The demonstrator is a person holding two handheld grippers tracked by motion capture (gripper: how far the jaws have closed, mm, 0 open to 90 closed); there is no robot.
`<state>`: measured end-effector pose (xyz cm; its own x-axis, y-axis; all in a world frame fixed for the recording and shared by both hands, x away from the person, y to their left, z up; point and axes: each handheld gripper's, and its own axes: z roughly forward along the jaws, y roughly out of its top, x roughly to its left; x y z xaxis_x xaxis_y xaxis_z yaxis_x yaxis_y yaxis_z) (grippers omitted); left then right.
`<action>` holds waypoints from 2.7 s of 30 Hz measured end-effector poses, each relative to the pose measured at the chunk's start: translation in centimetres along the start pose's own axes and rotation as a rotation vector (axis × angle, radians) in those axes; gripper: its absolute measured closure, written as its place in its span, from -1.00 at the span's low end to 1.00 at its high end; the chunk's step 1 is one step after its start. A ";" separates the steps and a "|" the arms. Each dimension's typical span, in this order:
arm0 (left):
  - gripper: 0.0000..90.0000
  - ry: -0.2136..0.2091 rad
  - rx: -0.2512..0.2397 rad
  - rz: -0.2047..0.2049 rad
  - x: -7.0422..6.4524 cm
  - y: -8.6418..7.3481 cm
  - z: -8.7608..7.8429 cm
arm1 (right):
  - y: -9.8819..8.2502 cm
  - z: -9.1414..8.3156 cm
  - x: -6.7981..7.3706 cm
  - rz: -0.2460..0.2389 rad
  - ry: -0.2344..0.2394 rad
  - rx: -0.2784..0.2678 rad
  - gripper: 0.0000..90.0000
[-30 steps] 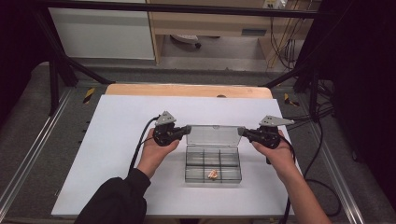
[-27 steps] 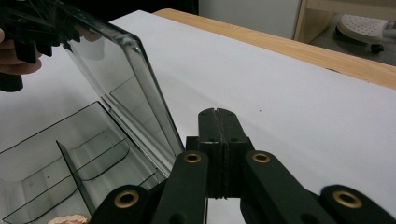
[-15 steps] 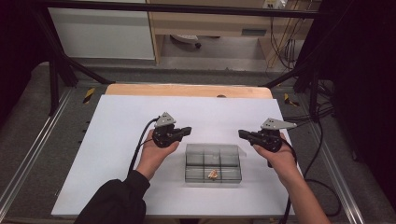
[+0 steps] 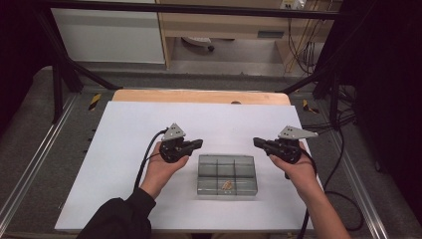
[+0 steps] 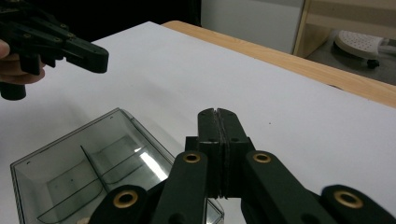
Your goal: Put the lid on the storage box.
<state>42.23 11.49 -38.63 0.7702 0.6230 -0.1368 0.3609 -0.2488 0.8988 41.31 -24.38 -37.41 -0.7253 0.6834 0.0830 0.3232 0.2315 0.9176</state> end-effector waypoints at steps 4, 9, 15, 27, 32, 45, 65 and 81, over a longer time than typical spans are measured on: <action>1.00 0.004 -0.004 0.004 -0.2 0.1 -0.3 | 0.2 0.0 0.2 0.009 -0.006 -0.009 0.94; 0.93 0.019 -0.014 -0.002 -0.2 0.3 -0.8 | 0.4 0.2 0.5 0.006 -0.010 -0.013 0.86; 0.81 0.030 -0.020 0.003 -0.2 0.5 -1.1 | 1.0 0.2 0.7 0.011 -0.015 -0.017 0.71; 0.37 0.062 -0.035 0.005 -0.2 0.9 -1.2 | 1.7 0.7 0.8 0.032 -0.033 -0.010 0.40; 0.15 0.075 -0.040 0.010 -0.3 1.0 -1.1 | 1.8 0.9 1.0 0.028 -0.049 -0.006 0.15; -0.56 0.111 -0.031 0.021 -1.0 1.2 -0.3 | 2.4 1.5 1.7 0.033 -0.097 -0.007 -0.42; -0.86 0.152 -0.044 -0.007 0.4 0.5 -3.6 | 3.3 1.5 1.9 0.030 -0.160 -0.057 -0.94; -0.89 0.193 -0.048 -0.053 2.1 -2.2 -8.0 | 1.3 -1.1 1.2 0.055 -0.215 -0.079 -0.94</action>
<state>38.86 19.24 -37.53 0.6343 0.7658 -0.1059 0.3686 -0.1792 0.9121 40.16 -24.03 -35.66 -0.5589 0.8274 0.0562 0.3036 0.1410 0.9423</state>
